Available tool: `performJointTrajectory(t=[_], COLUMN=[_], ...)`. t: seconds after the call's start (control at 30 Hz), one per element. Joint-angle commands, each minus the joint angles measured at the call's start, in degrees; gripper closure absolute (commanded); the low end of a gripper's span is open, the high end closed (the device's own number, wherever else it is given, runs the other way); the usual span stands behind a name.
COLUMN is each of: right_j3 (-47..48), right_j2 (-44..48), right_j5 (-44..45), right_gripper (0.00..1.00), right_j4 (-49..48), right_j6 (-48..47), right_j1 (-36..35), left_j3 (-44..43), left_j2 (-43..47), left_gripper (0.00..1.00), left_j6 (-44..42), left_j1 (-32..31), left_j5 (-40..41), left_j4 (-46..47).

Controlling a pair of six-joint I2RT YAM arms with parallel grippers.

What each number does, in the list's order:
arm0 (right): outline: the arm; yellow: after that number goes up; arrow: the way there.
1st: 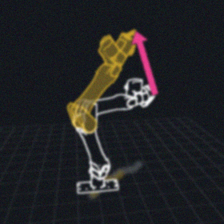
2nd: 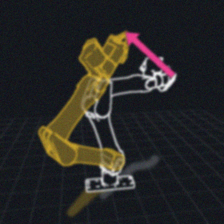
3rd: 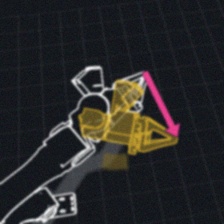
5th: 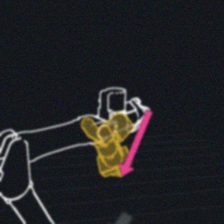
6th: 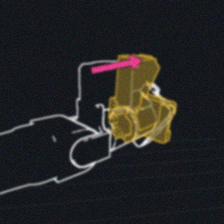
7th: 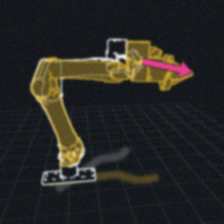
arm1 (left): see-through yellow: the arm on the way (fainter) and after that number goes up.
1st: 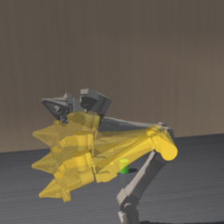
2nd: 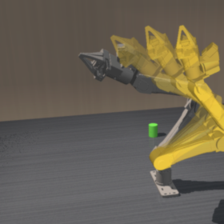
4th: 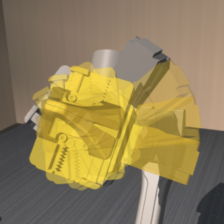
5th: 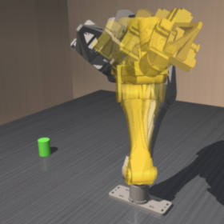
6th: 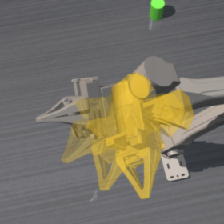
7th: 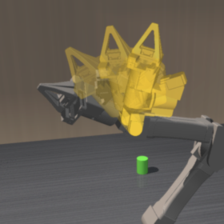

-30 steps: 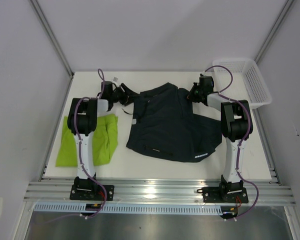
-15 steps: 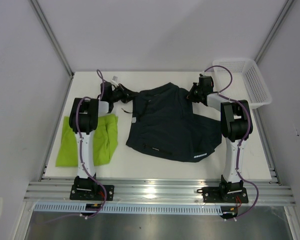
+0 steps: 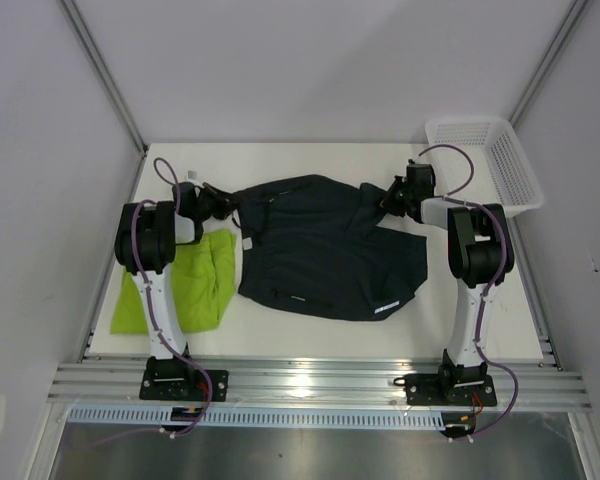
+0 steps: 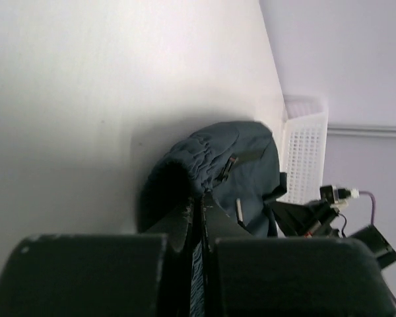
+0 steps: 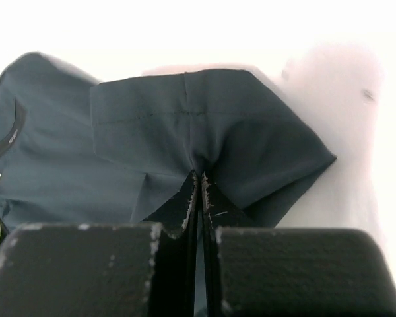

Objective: Fold and stack the shorts
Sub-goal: Flatten the shorts out

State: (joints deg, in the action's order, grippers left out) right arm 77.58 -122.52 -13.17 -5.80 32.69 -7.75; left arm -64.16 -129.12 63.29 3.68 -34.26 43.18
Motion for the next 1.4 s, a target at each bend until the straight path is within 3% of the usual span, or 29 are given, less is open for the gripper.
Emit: performJointTrajectory(t=[0.0, 0.27, 0.63, 0.67, 0.93, 1.07, 1.23, 1.3, 1.33, 1.37], right_j3=[-2.0, -9.6, -15.3, -15.3, -16.6, -17.0, -20.3, -20.7, -20.8, -20.6], right_j2=[6.0, 10.3, 13.9, 13.8, 16.3, 17.7, 23.2, 25.7, 26.4, 26.6], right_j5=[-1.4, -5.6, -7.3, -7.5, 1.6, 4.3, 9.1, 11.7, 11.6, 10.1], right_gripper=[1.00, 1.00, 0.96, 1.00, 1.00, 0.88, 0.91, 0.84, 0.74, 0.55], right_j4=[-4.6, -13.3, -17.1, -17.0, -9.1, -3.0, 0.6, 1.7, 1.4, -0.2], right_j6=[1.7, 5.0, 6.5, 6.5, 4.8, 1.4, -0.3, -1.8, -2.3, -2.8], right_j1=[0.9, 4.8, 9.4, 9.6, 10.5, 9.6, 8.2, 7.9, 7.9, 7.9], left_j3=[0.7, 1.5, 1.3, 1.3, 1.7, 1.8, 2.3, 2.5, 2.5, 2.6], left_j2=[6.9, 9.6, 10.2, 10.2, 10.8, 10.9, 11.3, 11.3, 11.4, 11.4], left_gripper=[1.00, 1.00, 1.00, 1.00, 1.00, 1.00, 1.00, 1.00, 1.00, 1.00], left_j6=[-6.3, -9.9, -11.2, -11.2, -11.3, -11.4, -11.7, -11.9, -12.1, -12.2], left_j1=[-0.1, 0.4, 0.4, 0.4, 0.4, 0.4, 0.4, 0.4, 0.4, 0.4], left_j5=[6.7, 10.6, 12.6, 12.6, 13.5, 13.4, 13.1, 12.7, 12.3, 12.2], left_j4=[-2.3, -7.0, -10.2, -10.2, -10.8, -10.8, -10.4, -10.0, -10.2, -10.1])
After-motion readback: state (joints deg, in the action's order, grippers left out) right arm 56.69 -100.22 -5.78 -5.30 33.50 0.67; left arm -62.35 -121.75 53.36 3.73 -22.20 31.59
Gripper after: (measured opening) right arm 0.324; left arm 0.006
